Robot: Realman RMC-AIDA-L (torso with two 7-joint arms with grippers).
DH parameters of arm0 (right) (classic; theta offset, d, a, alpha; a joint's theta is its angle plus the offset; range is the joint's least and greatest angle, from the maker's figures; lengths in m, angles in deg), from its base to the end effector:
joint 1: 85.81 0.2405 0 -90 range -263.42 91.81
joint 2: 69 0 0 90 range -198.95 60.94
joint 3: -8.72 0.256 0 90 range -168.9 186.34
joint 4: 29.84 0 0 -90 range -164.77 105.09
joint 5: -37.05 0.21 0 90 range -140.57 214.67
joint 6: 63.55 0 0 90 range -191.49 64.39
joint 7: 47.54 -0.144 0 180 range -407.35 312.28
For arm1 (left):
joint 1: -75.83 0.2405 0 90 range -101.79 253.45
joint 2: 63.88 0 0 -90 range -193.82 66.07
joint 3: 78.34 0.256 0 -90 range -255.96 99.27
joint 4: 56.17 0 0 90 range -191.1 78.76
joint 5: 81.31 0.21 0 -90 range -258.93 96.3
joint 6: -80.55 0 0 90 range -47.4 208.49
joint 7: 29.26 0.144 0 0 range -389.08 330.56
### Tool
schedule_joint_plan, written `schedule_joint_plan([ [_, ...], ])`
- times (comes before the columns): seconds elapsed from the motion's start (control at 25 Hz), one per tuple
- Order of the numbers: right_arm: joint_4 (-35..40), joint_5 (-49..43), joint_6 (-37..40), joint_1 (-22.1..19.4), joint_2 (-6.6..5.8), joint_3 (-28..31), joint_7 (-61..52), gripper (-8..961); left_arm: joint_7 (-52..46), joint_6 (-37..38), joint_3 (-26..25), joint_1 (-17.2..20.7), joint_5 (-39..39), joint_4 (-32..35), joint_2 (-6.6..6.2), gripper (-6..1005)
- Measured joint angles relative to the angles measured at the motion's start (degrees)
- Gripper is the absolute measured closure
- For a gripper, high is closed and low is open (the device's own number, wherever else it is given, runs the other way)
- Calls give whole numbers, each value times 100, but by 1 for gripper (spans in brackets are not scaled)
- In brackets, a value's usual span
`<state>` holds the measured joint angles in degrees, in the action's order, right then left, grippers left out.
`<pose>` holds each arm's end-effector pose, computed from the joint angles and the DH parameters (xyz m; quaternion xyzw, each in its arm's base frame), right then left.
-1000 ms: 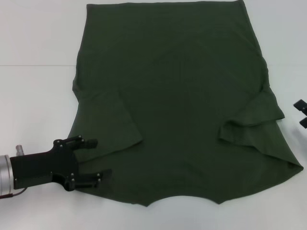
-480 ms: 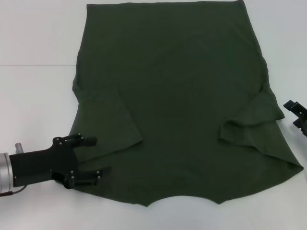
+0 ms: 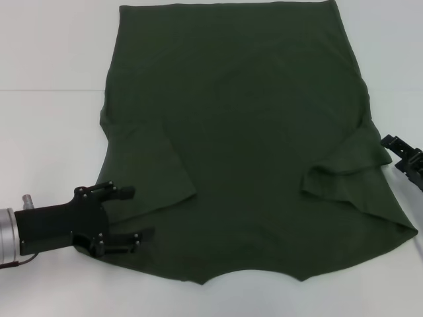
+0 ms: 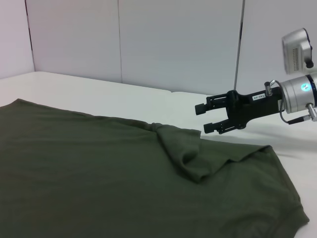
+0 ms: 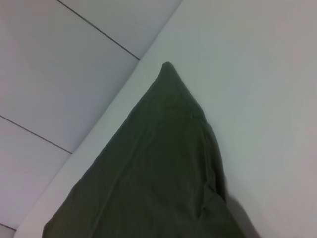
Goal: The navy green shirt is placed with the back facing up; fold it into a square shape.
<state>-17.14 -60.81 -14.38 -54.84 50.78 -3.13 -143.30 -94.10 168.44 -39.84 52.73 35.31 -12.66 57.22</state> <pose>0.3662 0.3555 -0.0104 -0.5351 0.6529 0.3904 0.3673 -0.2950 0.3039 0.0041 -0.9530 -0.1294 -0.1909 0.1966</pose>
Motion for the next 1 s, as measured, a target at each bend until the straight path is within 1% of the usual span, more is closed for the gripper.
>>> schedule_joint_plan([
  [0.56, -50, -2, -442, 254, 9, -119, -21, 127, 15, -1, 0, -53, 0, 0, 0, 123],
  [0.8, -53, -1, -446, 286, 5, -216, -24, 340, 22, -1, -12, -73, 0, 0, 0, 123],
  [1.0, -85, 31, -415, 290, 0, -222, -30, 584, 24, 0, -57, -74, 0, 0, 0, 123],
])
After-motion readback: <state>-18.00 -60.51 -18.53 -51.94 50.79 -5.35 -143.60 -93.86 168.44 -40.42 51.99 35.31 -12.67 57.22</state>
